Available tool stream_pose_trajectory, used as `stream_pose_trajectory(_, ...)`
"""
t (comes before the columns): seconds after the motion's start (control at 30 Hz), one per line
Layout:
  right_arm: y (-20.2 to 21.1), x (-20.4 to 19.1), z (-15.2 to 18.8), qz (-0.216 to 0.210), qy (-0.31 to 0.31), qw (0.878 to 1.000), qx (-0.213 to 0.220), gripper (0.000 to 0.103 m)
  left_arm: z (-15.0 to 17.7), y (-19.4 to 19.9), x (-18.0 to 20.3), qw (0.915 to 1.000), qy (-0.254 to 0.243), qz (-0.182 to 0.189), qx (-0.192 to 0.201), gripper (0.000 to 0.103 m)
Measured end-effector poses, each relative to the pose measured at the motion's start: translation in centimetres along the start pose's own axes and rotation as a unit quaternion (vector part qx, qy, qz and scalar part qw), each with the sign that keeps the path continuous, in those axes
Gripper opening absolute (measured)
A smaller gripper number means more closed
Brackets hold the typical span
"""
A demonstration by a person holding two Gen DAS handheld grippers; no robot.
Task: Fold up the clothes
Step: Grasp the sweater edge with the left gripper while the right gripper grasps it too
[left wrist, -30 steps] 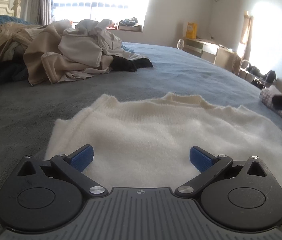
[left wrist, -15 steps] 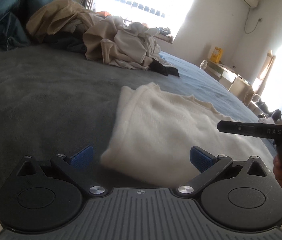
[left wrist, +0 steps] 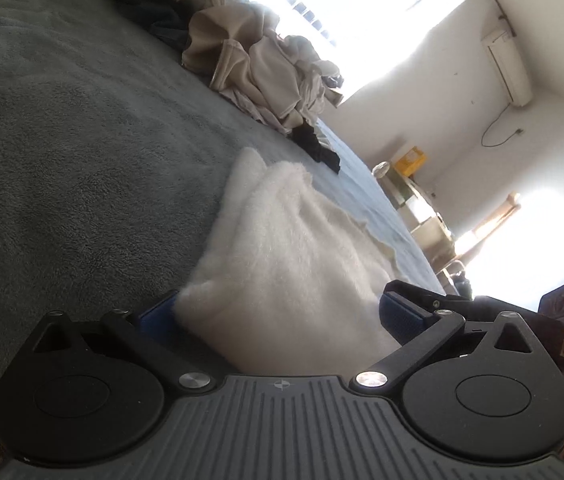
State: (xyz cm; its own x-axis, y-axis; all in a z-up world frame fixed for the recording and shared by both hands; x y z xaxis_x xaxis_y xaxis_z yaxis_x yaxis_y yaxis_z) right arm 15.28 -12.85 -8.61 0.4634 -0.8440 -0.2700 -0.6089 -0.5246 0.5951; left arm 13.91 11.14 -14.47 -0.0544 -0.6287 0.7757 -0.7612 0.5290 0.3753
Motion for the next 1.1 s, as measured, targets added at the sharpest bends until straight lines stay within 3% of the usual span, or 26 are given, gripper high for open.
stream_pose_trajectory(0.1,-0.6,-0.8,-1.1,-0.012,0.004,1.000,-0.002,0.050,0.1,-0.3,-0.2,0.9999,-0.005,-0.010,0.008,0.083)
stream_pose_trajectory(0.17,-1.0,-1.4,-2.0,-0.021,0.007,1.000,-0.002,0.053,0.0,-0.1,-0.2,0.9996,-0.009,-0.020,0.015,0.057)
stream_pose_trajectory(0.27,-1.9,-2.3,-3.4,-0.039,0.013,0.999,0.003,0.059,0.0,0.4,-0.5,0.9995,-0.005,-0.019,0.024,0.042)
stream_pose_trajectory(0.37,-3.2,-2.9,-4.7,-0.044,0.013,0.999,-0.005,0.059,0.3,1.0,0.0,0.9991,-0.019,-0.010,0.037,0.036)
stream_pose_trajectory(0.5,-5.1,-2.9,-6.8,-0.067,-0.002,0.997,-0.036,0.062,0.9,1.3,2.1,0.9945,-0.087,-0.008,0.058,0.033)
stream_pose_trajectory(0.8,-10.4,-4.1,-9.9,-0.082,-0.010,0.979,-0.188,0.075,2.0,0.8,5.2,0.9835,-0.165,0.013,0.073,0.032)
stream_pose_trajectory(0.97,-12.5,-6.9,-9.9,-0.054,0.080,0.964,-0.249,0.084,2.2,0.2,6.2,0.9806,-0.183,0.017,0.069,0.031)
stream_pose_trajectory(1.1,-14.0,-8.3,-8.5,-0.002,0.175,0.939,-0.296,0.083,2.4,-0.3,6.8,0.9782,-0.196,0.016,0.067,0.031)
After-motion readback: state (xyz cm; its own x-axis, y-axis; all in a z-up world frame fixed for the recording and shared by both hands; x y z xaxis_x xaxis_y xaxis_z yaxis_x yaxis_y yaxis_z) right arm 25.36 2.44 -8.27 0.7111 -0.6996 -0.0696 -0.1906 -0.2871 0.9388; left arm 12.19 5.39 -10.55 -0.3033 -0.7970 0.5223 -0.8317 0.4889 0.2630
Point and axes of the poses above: each gripper's, at about its wrist camera, not at the fingertips, and y roughly against the way its jaws point, x to its right, z to its underside, the point moved 2 cm from there along -y, roughly the way its jaws point, and after that the axes turned 9 degrees about y, right-handed, at the moved point
